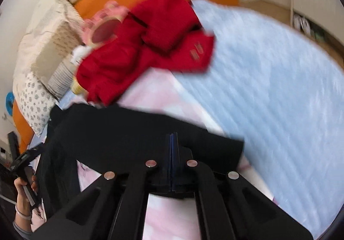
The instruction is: Fold large clothes
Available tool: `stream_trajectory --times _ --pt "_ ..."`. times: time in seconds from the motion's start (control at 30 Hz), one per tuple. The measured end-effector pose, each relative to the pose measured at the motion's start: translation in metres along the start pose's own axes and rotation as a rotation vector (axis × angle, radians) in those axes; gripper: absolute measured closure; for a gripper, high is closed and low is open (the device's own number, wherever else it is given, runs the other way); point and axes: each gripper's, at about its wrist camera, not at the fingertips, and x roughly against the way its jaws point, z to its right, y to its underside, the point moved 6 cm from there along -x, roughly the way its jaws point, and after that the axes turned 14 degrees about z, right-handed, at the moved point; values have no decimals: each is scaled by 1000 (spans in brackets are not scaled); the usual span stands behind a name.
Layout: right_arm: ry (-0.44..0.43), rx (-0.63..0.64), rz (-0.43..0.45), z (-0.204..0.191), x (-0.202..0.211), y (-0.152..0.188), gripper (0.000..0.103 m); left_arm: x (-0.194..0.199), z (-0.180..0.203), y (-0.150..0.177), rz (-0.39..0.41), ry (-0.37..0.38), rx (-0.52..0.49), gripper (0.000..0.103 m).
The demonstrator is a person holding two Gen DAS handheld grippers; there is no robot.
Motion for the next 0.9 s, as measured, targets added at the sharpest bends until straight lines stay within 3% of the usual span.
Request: stream_trajectory --times 0.13,0.17,0.2,0.23,0.33,0.53,0.73,0.9 --pt "-54 70 44 -38 22 -33 99 -11 -9 -2 -9 -20 23 3" --pt "-42 82 32 -39 24 -34 82 -11 -12 0 -9 -17 34 3" --pt "-23 85 17 -34 24 -32 57 -13 -14 3 -17 -8 46 3" --pt "-2 87 3 -29 24 -28 7 -13 -17 6 -23 -8 44 3" --pt "87 86 -45 5 13 -7 24 -17 -23 13 -42 -34 9 3" --pt "102 -142 -148 72 -14 26 33 -18 -31 7 -40 -34 46 3" --pt "98 -179 -195 88 -36 43 35 -23 -24 1 -38 -55 -8 3" --pt "120 -103 -167 72 -41 36 63 -27 -17 1 -45 -76 -81 3"
